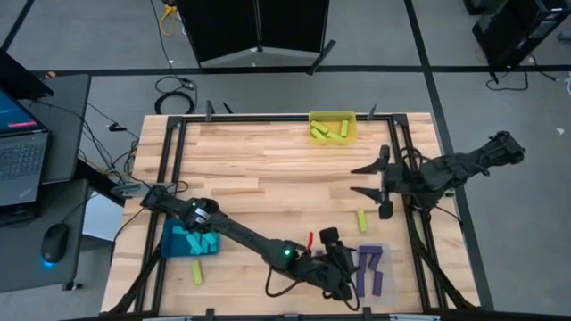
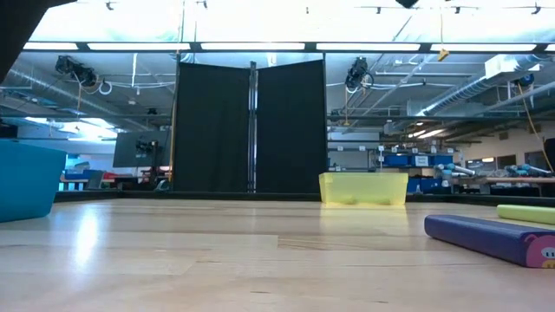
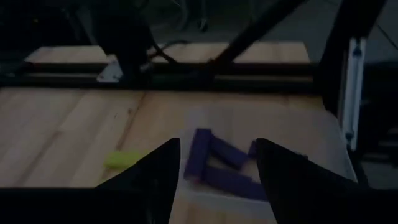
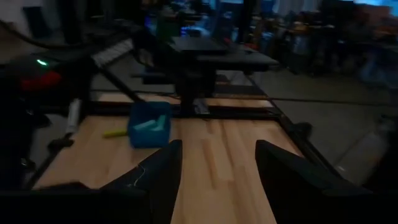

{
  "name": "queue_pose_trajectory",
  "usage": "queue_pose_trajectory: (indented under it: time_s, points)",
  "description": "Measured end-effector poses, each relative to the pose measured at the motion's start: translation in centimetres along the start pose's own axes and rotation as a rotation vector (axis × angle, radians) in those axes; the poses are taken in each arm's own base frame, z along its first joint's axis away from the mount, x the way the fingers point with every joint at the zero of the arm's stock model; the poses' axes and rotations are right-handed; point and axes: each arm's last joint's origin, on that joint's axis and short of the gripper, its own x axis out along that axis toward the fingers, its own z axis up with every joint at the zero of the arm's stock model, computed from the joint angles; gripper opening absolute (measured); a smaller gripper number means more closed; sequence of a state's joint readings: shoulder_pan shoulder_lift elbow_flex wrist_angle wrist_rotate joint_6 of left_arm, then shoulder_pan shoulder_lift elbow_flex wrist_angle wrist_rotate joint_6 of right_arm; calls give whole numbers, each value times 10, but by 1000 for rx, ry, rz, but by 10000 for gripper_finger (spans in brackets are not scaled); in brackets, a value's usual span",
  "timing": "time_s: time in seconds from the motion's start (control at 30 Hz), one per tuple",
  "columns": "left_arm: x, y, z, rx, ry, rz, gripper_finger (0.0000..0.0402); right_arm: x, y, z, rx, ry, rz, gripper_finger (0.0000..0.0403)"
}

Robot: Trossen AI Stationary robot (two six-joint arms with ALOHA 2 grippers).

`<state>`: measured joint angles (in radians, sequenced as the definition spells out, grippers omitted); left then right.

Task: Sort blocks
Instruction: Put the top green block into the yellow bin

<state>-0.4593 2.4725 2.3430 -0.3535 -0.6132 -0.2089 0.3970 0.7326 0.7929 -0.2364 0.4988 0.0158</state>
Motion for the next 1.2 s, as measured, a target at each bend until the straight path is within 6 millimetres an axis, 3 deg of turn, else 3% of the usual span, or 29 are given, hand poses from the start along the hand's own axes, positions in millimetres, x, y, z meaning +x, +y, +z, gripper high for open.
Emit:
queue_pose_trajectory:
  time_s: [0.17, 0.37, 0.57, 0.73, 1.0, 1.1, 1.2]
  points:
    - [-12, 5, 1, -34, -48, -7, 217, -14, -12, -16, 50, 48, -108, 215]
    - [-8, 13, -35, -114, -222, -71, 217, -21, -20, -39, 165, 198, -195, 215]
    - [-15, 26, -67, -146, -353, -99, 217, -17, -25, -67, 283, 470, -319, 215]
    - [-44, 48, -66, -197, -439, -93, 217, -2, -19, -87, 369, 702, -387, 216]
    - [-97, 87, -116, -329, -627, -156, 217, 28, -3, -117, 504, 983, -504, 231]
    - [-111, 100, -141, -343, -671, -166, 217, 35, 0, -125, 522, 1028, -566, 243]
    - [-121, 108, -152, -352, -660, -158, 217, 43, 4, -130, 548, 1044, -569, 259]
